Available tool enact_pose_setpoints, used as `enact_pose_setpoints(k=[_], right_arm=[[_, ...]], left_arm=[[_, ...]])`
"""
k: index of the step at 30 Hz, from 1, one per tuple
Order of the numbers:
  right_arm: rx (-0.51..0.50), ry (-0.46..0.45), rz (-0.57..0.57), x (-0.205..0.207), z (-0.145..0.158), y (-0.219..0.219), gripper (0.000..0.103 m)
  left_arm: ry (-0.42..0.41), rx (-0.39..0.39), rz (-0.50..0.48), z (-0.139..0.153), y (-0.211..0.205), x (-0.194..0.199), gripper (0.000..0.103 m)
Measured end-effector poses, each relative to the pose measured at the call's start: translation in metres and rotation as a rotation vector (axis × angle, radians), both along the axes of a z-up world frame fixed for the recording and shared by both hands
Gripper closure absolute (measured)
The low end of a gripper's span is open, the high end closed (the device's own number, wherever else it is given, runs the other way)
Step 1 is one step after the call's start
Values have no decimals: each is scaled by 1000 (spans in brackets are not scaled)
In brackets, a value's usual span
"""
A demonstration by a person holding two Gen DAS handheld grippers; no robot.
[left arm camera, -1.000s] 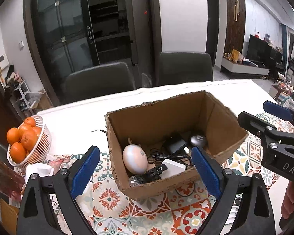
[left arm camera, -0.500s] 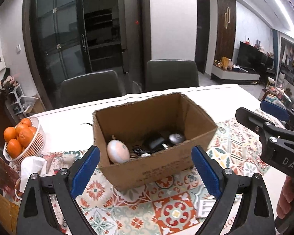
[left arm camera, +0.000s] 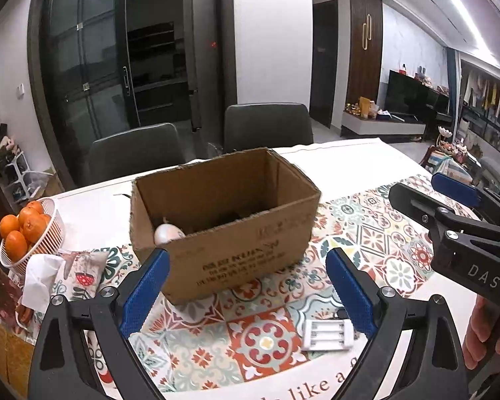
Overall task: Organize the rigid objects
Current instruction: 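Withdraw both tools from the box toward the white charger and figurine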
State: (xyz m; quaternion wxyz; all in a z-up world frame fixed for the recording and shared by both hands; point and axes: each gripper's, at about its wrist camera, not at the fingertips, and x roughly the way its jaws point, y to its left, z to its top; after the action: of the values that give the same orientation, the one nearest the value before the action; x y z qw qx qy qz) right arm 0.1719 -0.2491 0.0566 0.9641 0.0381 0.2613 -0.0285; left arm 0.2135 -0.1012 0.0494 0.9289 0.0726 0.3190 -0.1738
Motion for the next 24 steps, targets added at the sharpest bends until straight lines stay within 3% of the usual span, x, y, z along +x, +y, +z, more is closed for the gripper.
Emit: enact_pose_setpoints(k=[24], right_arm=[[51,104,-19,-47,-64,-33,25]], left_arm=[[81,30,-50,-54,-32,-43,7]])
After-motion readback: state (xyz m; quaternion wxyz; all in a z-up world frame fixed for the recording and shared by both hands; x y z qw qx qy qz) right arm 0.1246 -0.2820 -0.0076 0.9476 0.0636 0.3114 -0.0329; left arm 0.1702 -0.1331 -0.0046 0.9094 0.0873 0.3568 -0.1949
